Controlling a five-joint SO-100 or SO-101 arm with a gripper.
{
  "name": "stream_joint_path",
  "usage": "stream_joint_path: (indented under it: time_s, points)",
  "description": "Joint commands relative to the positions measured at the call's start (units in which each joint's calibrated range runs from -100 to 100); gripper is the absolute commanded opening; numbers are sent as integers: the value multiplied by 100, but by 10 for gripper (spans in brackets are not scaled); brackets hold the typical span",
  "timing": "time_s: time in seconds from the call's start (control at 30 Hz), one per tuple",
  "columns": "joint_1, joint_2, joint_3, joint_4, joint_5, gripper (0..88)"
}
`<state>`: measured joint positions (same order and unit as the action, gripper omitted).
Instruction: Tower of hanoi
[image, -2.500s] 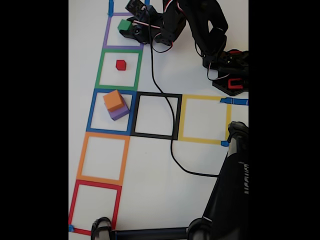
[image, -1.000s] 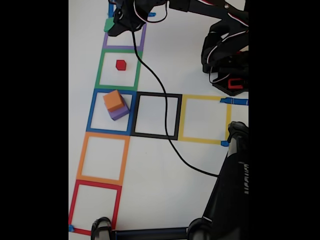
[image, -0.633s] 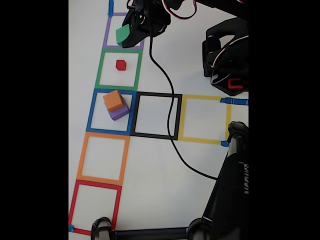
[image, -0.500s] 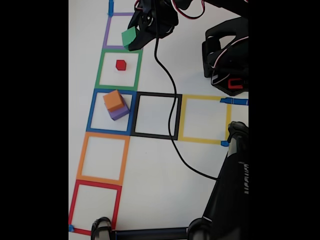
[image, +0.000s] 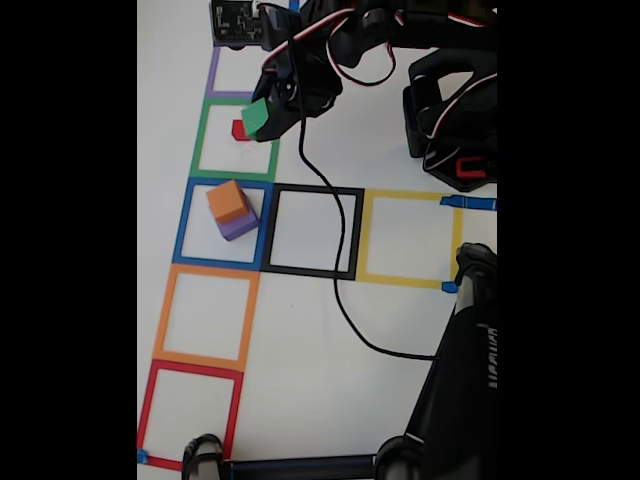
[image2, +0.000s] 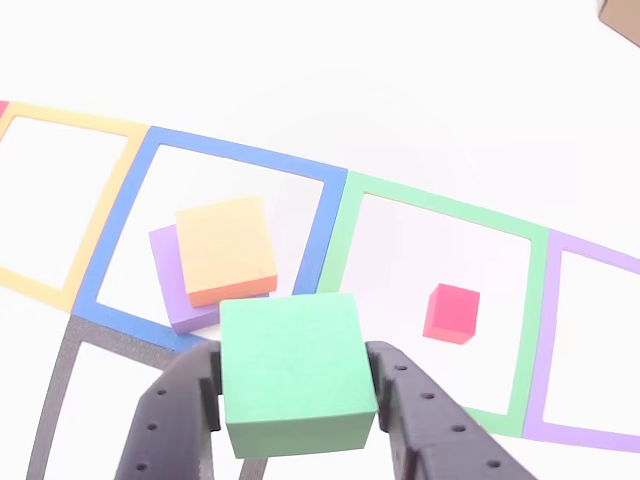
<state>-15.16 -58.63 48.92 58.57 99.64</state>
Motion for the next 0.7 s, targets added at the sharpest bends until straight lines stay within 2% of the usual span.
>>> stream_joint_path:
  time_s: [0.0, 0.1, 0.3, 0.67]
  points:
    - [-76, 344, 818, -1646, 36, 69]
    - [-191, 716, 1490, -2917, 36, 72]
    - [-527, 1507, 2218, -4755, 36, 75]
    - [-594, 2436, 2227, -5881, 36, 77]
